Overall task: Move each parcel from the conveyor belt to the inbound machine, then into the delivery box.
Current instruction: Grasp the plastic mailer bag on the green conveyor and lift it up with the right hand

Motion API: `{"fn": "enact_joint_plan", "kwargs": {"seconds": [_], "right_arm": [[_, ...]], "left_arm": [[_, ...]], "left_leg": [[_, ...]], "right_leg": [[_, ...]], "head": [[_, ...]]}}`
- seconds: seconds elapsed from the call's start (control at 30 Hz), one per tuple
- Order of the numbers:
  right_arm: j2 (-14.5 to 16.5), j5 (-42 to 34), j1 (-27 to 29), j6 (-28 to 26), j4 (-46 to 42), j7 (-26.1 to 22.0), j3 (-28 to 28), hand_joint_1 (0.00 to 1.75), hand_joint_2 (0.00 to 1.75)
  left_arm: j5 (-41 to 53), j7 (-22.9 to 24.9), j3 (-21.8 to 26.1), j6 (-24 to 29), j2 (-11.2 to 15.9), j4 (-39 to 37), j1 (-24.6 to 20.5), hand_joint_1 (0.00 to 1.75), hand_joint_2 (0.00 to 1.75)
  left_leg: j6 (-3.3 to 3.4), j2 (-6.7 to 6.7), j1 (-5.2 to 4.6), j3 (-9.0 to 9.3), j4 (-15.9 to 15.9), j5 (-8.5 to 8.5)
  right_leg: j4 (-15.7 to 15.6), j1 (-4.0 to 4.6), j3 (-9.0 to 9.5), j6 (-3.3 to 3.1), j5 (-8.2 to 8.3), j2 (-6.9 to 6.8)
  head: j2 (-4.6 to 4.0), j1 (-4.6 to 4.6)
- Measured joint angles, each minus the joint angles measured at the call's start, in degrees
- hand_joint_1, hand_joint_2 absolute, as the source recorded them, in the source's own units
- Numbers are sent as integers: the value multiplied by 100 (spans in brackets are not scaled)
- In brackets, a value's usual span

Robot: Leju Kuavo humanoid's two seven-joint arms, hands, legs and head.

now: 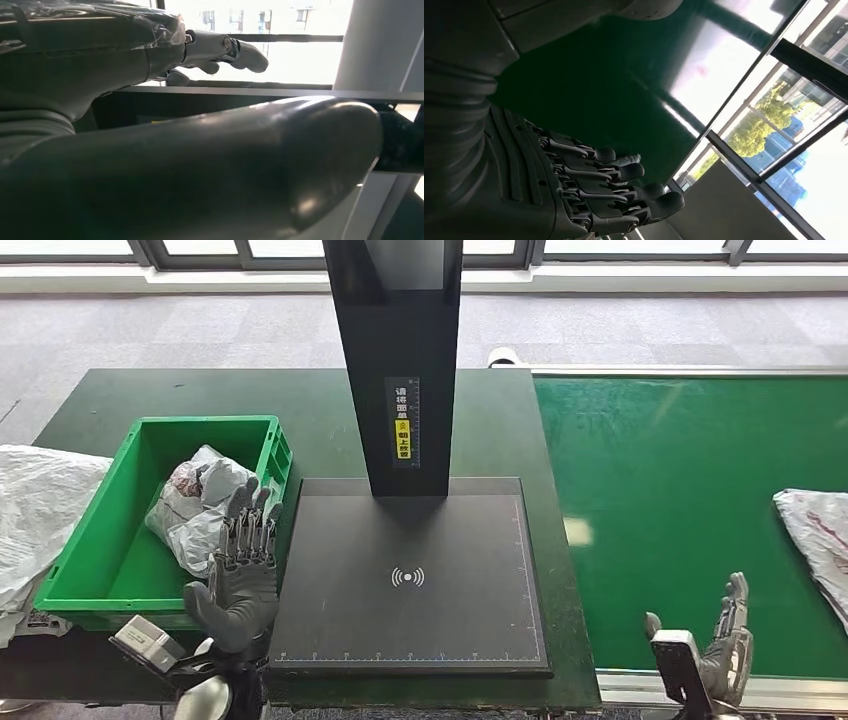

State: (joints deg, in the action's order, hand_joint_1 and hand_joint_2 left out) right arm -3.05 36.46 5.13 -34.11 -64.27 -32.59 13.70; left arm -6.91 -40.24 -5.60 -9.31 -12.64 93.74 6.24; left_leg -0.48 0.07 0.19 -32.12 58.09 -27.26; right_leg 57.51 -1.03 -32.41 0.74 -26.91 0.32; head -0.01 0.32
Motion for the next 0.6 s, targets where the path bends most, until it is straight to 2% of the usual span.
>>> {"fn": "enact_joint_plan", "kwargs": {"seconds": [0.1,0.23,0.37,0.5,0.6], "right_arm": [[-129,281,-290,-154,565,171,23,0,175],[-359,1671,-1054,-456,1655,1226,-12,0,175],[-625,2875,-2395,68,3079,2332,-273,0,175],[-719,3155,-3358,404,3926,2870,-624,0,175],[-794,3294,-3740,758,4230,3119,-799,0,175]], "left_arm": [[7,0,0,24,-43,81,85,0,0],[104,-1,2,585,-105,387,310,0,0],[291,-2,-69,1444,-103,827,763,0,0],[339,-2,-225,1893,56,1176,1240,0,0],[344,-2,-394,2270,216,1292,1421,0,0]], "left_leg": [[-1,-9,0,-8,0,1],[-6,13,0,-62,-5,-5],[1,45,0,-28,0,11],[5,15,0,-31,2,32],[2,-17,0,-36,2,34]], "right_leg": [[1,1,2,0,1,-7],[3,0,-3,-2,2,14],[2,-1,-30,3,29,49],[3,0,-40,8,39,21],[3,1,-33,5,35,-10]], "head": [[1,0],[0,1],[0,-1],[1,-2],[0,-2]]}}
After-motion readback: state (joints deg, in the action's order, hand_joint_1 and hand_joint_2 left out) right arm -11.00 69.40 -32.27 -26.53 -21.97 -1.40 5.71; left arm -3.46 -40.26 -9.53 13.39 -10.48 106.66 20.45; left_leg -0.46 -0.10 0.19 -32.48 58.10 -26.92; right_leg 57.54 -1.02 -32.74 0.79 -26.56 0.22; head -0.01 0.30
